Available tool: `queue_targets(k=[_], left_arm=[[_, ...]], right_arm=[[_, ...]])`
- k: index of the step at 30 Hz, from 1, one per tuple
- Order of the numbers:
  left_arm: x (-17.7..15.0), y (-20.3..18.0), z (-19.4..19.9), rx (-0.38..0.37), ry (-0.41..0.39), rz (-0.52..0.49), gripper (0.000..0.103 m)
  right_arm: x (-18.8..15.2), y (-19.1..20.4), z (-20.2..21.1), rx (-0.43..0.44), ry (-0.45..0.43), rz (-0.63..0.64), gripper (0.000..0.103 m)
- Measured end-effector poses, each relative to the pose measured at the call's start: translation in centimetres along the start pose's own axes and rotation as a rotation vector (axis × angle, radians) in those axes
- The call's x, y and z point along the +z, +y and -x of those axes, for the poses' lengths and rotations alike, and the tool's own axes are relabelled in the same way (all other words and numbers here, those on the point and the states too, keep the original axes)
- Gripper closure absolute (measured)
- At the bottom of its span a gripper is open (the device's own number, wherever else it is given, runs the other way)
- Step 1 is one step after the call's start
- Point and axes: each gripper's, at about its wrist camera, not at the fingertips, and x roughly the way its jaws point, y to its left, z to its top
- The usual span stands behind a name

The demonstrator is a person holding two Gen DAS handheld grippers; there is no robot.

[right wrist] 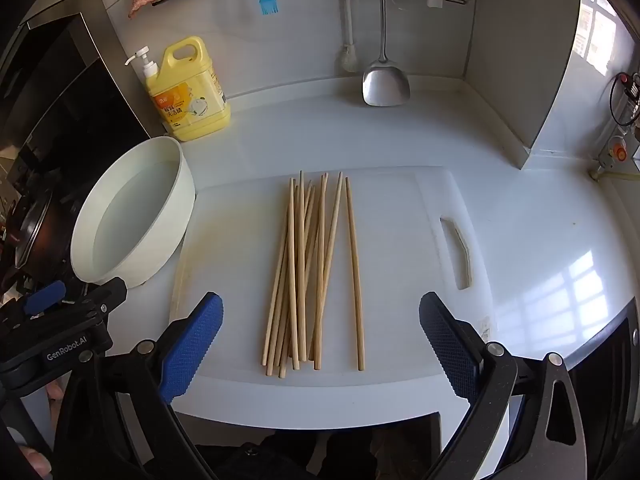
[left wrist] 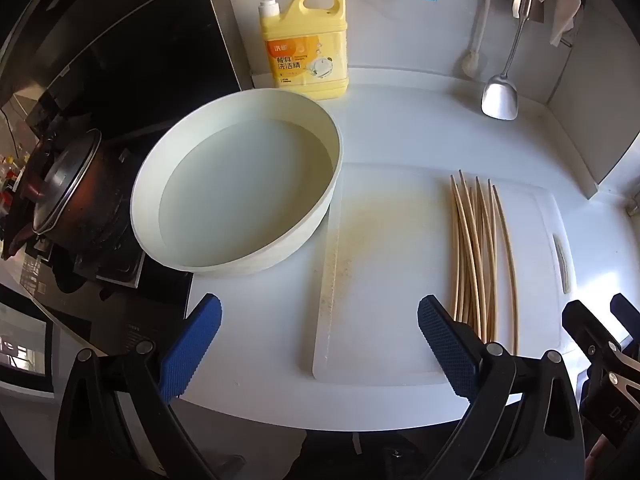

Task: Organize utensils

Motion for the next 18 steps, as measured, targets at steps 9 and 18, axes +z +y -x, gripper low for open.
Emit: queue_targets(k=[9, 18], left_arm=[[-0.01, -0.01, -0.02, 0.009, 0.002, -0.003, 0.006], [0.31, -0.31, -0.01, 0.012, 0.001, -0.004, 0.006]], right_arm=[[0.06, -0.02, -0.03, 0.003, 0.001, 0.000, 0.009], [0.11, 0.05, -0.07, 0.004, 0.001, -0.001, 0.009]])
